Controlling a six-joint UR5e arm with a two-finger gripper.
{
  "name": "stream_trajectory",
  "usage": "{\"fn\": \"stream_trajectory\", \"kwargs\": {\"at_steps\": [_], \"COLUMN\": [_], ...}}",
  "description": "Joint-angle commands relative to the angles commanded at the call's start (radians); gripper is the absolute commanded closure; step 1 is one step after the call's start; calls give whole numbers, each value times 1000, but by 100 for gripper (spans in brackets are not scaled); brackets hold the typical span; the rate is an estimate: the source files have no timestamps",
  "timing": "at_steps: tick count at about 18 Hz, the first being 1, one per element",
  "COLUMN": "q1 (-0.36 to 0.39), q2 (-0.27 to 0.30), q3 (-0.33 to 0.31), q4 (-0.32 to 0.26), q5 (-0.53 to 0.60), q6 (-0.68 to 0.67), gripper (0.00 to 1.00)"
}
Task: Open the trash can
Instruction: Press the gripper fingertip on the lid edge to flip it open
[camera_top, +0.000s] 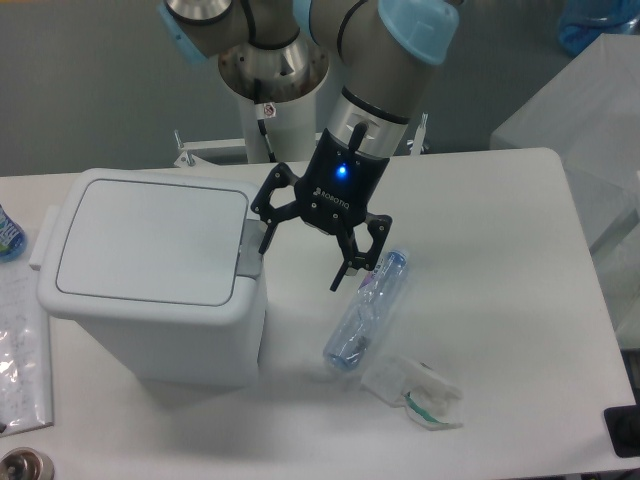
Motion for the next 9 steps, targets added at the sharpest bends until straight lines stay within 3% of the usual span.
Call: {"fn": "stream_trajectory", "kwargs": {"at_steps": [9], "q1": [0], "q2": [2], "q3": [17], "q4": [-2], "q5": [-2], "q6": [-5], "gripper": [0]}}
